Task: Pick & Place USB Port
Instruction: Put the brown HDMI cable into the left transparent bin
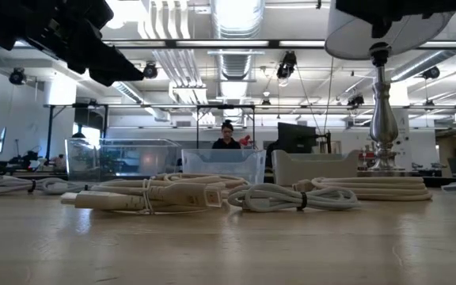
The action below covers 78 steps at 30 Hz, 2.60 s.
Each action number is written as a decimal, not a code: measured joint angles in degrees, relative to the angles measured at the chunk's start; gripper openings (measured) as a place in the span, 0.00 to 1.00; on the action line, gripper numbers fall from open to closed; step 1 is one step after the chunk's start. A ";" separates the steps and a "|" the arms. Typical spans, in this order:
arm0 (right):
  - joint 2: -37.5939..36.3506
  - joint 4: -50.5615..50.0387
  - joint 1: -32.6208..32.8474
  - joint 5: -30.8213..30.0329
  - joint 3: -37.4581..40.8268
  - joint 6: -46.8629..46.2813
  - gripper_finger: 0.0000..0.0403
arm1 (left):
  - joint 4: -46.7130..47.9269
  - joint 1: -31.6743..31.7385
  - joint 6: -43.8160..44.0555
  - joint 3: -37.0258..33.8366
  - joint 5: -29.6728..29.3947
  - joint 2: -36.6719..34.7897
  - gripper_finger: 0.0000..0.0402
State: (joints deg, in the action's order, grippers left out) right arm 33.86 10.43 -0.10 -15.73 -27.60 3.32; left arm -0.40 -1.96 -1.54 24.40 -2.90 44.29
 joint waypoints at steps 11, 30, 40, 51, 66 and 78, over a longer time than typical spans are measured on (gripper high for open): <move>17.08 -2.15 -0.02 1.40 -6.57 -0.75 0.34 | 0.03 -0.13 -0.11 5.05 0.81 8.55 0.48; 34.16 6.83 2.12 4.35 -1.96 -6.65 0.35 | -0.01 -1.31 -9.94 15.23 2.03 33.27 0.48; 32.89 7.10 2.12 4.38 -1.63 -5.70 0.36 | 0.50 -0.60 -10.03 21.72 0.33 44.62 0.48; 31.48 6.89 2.12 5.53 -1.15 -5.67 0.32 | 6.01 3.99 -6.62 26.68 -0.22 52.03 0.48; 31.50 6.45 2.12 5.72 -1.11 -5.67 0.32 | 5.63 5.84 -6.12 26.15 -0.20 55.95 0.45; 31.50 6.39 2.12 5.71 -1.11 -5.69 0.28 | 5.46 5.62 -3.33 26.13 -0.36 55.89 0.10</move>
State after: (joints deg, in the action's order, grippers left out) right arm 65.36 16.82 2.02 -10.02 -28.71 -2.37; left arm 5.06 3.66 -4.87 50.52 -3.25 100.18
